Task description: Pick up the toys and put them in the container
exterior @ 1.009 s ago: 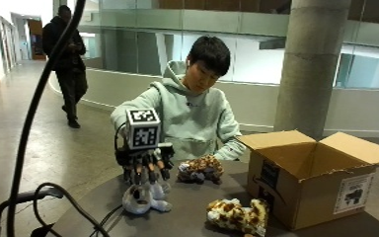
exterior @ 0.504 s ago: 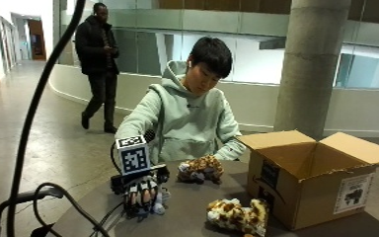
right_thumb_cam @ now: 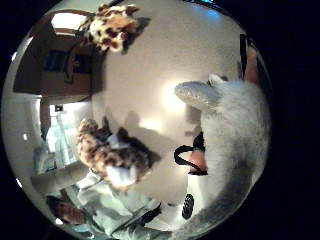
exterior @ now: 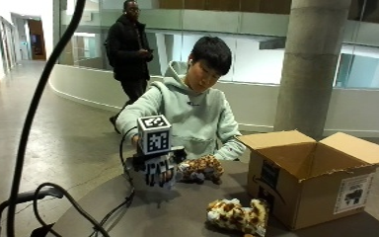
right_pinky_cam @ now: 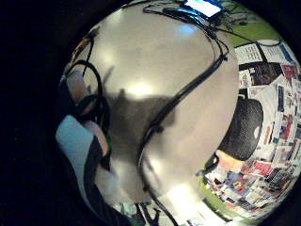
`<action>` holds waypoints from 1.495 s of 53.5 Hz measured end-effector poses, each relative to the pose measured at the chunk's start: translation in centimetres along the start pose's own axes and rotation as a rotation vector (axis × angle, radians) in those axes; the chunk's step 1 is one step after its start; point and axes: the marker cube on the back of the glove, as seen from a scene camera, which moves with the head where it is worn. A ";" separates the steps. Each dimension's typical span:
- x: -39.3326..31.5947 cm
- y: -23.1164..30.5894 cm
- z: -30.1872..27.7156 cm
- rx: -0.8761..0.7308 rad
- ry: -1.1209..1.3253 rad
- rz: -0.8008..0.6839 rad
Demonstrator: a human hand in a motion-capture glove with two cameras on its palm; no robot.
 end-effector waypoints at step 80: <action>-22.7 -4.1 -27.1 0.420 -0.265 -0.174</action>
